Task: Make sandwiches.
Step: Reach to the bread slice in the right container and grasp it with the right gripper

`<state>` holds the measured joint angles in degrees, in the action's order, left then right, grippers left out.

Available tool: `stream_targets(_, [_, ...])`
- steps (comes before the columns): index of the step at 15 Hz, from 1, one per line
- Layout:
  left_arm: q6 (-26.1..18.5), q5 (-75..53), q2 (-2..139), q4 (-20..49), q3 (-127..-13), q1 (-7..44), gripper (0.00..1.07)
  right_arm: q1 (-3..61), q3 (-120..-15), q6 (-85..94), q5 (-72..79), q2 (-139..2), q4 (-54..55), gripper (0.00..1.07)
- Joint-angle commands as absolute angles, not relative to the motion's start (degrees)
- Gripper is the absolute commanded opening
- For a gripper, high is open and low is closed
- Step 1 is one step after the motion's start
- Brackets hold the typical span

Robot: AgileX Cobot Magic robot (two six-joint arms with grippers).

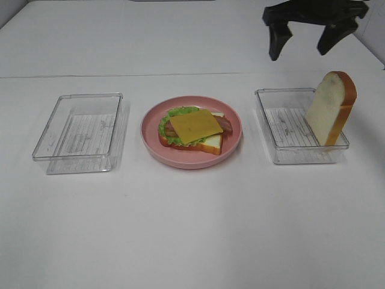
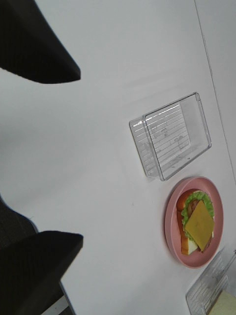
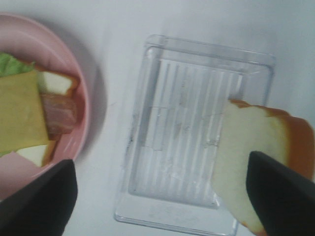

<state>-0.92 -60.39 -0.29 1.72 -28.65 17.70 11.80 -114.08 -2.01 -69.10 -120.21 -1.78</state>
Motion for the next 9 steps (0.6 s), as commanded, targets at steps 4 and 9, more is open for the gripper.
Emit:
stream_targets(4, [-0.9, -59.9, -1.6, 2.1, -28.5, 17.9, 0.78, 2.8, -114.2, -1.4, -73.9, -118.0, 2.8, 0.88])
stream_targets(9, [-0.9, -59.9, -1.6, 2.1, -28.5, 17.9, 0.78, -0.1, -111.7, 0.9, -73.9, -118.0, 6.5, 0.88])
